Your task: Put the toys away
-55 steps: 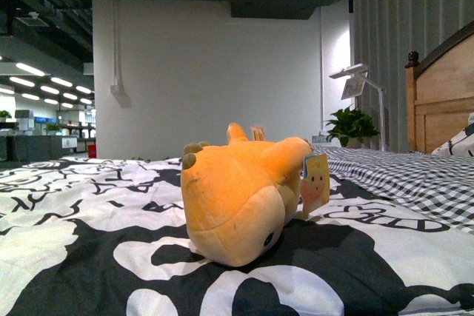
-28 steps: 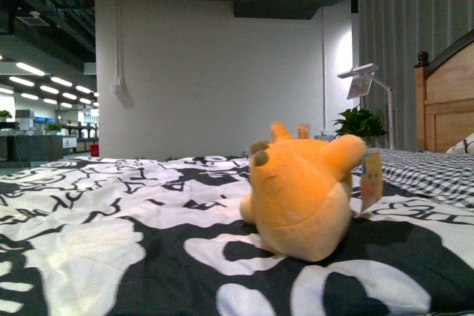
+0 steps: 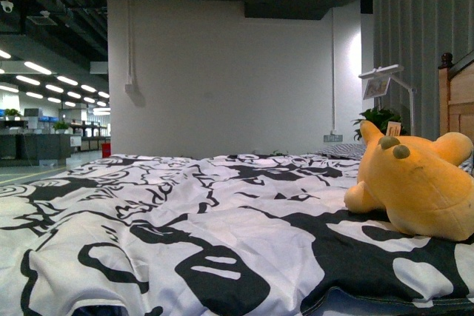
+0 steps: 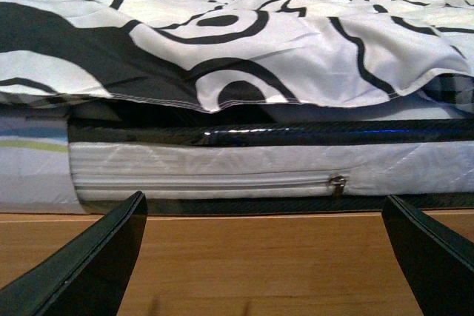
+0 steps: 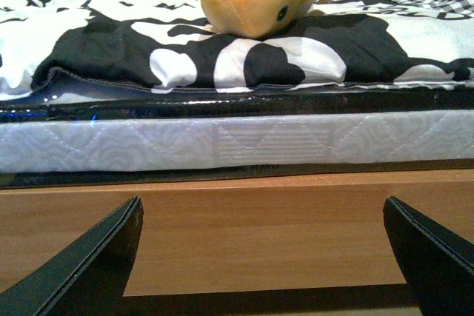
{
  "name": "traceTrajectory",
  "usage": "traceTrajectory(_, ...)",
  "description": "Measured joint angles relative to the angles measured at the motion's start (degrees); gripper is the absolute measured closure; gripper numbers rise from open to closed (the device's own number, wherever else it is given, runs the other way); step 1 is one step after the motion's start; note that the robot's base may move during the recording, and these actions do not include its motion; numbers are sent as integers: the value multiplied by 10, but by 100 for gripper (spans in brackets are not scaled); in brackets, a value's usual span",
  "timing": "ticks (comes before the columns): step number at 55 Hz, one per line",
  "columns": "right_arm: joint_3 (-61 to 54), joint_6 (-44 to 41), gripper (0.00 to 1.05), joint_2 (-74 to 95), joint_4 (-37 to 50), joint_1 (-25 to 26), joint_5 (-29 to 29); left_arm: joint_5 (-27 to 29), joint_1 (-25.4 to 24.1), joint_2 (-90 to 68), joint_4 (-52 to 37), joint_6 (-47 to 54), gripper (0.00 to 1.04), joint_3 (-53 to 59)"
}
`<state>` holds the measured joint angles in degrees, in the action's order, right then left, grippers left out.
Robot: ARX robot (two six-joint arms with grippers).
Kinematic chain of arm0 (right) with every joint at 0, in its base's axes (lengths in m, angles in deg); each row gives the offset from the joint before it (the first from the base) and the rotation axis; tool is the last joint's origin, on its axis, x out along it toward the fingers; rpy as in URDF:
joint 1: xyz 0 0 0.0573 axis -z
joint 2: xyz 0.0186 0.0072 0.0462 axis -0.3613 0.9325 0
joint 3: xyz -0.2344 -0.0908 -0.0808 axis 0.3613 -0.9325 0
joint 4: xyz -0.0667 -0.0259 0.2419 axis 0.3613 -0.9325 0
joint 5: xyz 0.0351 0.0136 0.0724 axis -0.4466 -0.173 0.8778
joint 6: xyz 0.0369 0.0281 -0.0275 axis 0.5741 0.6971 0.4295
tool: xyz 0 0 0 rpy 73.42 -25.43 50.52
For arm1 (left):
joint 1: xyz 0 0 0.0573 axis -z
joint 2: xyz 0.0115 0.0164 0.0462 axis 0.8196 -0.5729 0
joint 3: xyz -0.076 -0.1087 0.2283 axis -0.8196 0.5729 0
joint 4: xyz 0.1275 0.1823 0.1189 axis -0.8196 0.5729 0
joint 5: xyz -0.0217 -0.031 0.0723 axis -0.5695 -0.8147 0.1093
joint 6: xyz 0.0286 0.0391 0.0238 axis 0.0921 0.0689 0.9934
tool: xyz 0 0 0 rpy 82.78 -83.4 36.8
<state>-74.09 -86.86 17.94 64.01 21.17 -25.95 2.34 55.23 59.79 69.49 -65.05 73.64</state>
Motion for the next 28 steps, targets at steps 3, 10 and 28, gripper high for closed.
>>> traceTrajectory(3, 0, 0, 7, 0, 0, 0, -1, 0, 0, 0, 0, 0, 6, 0)
traceTrajectory(10, 0, 0, 7, 0, 0, 0, 0, -1, 0, 0, 0, 0, 6, 0)
traceTrajectory(28, 19, 89, 7, 146, 111, -82, -154, -1, 0, 0, 0, 0, 6, 0)
